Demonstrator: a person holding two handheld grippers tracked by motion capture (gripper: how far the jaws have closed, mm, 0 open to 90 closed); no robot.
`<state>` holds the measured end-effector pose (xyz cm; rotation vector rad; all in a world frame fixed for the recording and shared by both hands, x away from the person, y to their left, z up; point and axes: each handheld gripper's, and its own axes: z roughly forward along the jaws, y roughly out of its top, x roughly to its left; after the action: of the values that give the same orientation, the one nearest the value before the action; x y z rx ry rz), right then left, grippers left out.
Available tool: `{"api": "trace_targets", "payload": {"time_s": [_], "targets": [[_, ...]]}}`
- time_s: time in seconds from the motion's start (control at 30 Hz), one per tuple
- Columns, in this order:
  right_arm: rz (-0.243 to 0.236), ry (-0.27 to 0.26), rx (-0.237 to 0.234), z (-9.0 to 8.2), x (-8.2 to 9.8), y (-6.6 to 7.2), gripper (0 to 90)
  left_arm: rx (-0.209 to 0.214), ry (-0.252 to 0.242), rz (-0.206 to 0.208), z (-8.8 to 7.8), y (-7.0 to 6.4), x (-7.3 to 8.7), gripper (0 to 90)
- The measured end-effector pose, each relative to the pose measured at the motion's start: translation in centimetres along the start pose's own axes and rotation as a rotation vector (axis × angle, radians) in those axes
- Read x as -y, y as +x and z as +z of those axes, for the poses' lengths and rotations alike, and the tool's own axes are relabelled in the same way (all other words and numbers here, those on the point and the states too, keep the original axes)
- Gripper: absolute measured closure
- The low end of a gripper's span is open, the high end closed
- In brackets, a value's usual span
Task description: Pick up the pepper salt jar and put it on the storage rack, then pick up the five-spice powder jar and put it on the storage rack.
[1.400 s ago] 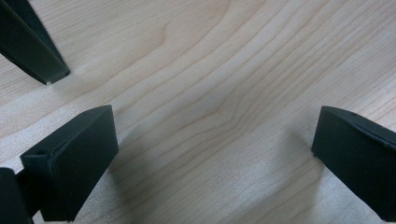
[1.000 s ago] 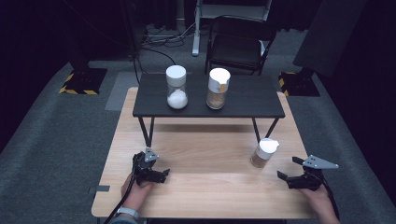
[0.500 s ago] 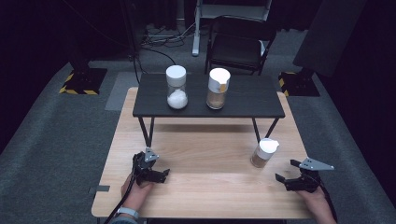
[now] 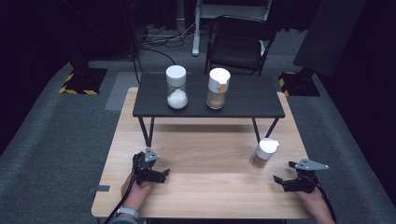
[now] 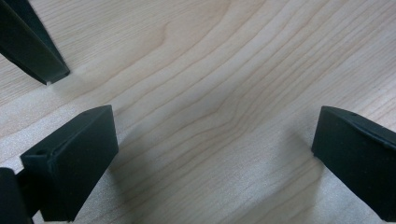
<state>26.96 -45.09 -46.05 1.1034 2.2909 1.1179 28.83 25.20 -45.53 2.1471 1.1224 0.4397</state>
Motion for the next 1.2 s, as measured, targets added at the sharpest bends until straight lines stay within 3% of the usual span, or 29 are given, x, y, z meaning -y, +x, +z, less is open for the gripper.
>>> {"api": "trace_targets", "payload": {"time_s": [0.47, 1.2], "targets": [[-0.012, 0.062, 0.019, 0.57, -0.93, 0.41, 0.0, 0.0, 0.0, 0.0, 0.0, 0.0, 0.0, 0.2], [-0.009, 0.039, 0.018, 0.45, -0.61, 0.39, 0.0, 0.0, 0.0, 0.0, 0.01, 0.0, 0.0, 0.2]]}}
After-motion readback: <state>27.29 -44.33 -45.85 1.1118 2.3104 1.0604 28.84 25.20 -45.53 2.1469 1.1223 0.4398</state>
